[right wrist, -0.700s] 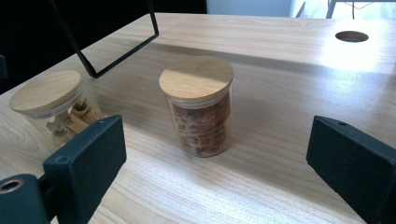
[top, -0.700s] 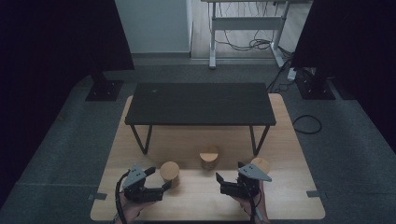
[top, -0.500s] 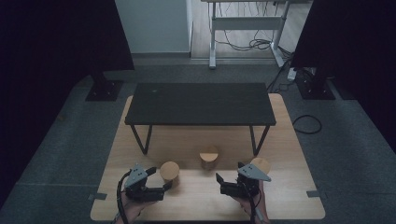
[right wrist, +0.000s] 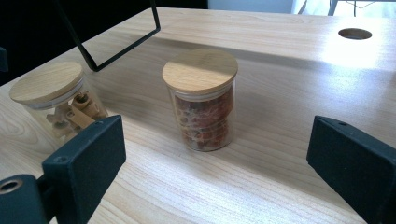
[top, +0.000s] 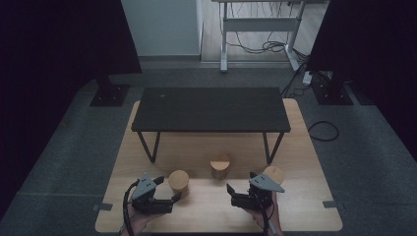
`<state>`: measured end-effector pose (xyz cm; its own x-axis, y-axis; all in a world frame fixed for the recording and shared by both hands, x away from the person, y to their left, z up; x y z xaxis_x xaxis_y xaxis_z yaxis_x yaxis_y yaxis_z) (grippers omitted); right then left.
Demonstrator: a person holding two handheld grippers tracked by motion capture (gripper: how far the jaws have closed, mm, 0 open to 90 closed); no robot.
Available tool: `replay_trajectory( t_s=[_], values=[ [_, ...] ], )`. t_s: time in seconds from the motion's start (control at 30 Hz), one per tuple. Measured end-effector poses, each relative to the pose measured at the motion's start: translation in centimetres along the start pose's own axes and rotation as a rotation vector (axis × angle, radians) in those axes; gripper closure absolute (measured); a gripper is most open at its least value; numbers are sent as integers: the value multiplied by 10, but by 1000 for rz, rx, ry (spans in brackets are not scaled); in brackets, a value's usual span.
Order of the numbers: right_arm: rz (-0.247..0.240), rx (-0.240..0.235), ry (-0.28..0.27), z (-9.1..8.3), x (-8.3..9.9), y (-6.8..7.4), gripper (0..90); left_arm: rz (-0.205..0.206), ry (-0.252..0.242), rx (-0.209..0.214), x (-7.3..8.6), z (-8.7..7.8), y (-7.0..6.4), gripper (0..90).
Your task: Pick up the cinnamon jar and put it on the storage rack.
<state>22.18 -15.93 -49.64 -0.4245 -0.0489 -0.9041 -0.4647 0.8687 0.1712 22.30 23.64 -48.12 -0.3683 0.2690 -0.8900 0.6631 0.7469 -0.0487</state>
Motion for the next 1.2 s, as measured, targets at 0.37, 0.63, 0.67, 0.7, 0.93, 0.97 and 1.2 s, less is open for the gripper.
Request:
replay_trajectory(
  t_s=[0.37, 0.63, 0.67, 0.7, 0.93, 0.97, 1.2],
  values=[
    [12, 18, 11, 3, 4, -1, 37, 4, 43, -18, 2, 4, 2, 96],
    [15, 16, 20, 5, 6, -1, 35, -10, 52, -43, 8, 10, 5, 90],
    [15, 15, 22, 5, 6, -1, 36, -10, 52, -43, 8, 10, 5, 91],
    [14, 15, 23, 5, 6, -1, 35, -19, 46, -46, 9, 11, 6, 91],
    [15, 25, 17, 6, 7, 0, 36, -10, 59, -53, 13, 20, 4, 88],
    [14, 25, 19, 6, 7, 0, 36, -2, 71, -58, 14, 24, 2, 87],
    [10, 20, 29, 8, 9, 1, 35, 8, 90, -70, 16, 33, -1, 83]
  ],
)
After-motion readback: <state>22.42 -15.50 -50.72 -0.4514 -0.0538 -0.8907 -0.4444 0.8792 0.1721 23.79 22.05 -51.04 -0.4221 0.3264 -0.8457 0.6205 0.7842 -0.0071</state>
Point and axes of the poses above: each handheld gripper's, and its own axes: z roughly forward along the jaws, x roughly out of its underside, y roughly to its left, the point moved 10 cm from there along z, roughly forward along the jaws, and after that the axes turned 3 degrees about z, right-handed, at the moved point
